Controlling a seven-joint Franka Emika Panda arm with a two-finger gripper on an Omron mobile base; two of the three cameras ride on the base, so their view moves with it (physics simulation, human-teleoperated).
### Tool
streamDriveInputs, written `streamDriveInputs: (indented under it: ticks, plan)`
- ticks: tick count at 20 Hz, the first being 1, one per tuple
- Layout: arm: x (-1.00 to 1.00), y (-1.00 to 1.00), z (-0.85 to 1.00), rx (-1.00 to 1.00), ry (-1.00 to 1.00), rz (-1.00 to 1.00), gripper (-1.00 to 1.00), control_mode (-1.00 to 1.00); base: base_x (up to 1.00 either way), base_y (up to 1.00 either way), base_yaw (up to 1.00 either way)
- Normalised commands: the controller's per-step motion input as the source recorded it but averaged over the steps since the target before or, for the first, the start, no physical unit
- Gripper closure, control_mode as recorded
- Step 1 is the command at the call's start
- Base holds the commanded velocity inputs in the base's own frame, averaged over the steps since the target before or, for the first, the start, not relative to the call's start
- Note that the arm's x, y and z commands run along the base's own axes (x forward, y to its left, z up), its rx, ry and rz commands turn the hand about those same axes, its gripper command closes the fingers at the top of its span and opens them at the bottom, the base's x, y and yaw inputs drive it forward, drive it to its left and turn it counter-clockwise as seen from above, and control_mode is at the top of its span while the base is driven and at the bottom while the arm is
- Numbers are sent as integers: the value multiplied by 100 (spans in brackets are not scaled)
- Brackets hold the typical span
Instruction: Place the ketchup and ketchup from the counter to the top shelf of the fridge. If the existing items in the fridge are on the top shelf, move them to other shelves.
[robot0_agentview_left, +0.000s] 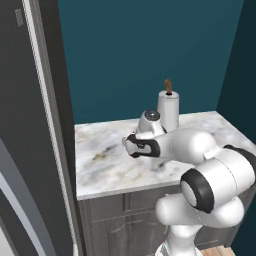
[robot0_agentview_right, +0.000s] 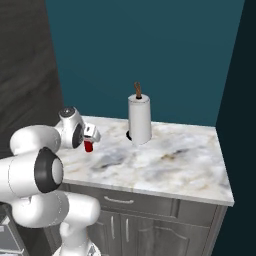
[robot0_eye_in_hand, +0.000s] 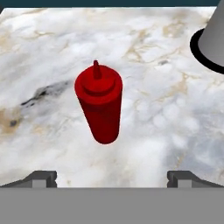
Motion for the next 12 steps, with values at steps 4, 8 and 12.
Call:
streamDriveInputs:
  ticks: [4, 8, 12]
  plan:
    - [5, 13, -26, 0, 0, 0, -100, -100, 0, 0, 0]
    - [11, 14, -21, 0, 0, 0, -100, -100, 0, 0, 0]
    - [20, 3, -15, 0, 0, 0, -100, -100, 0, 0, 0]
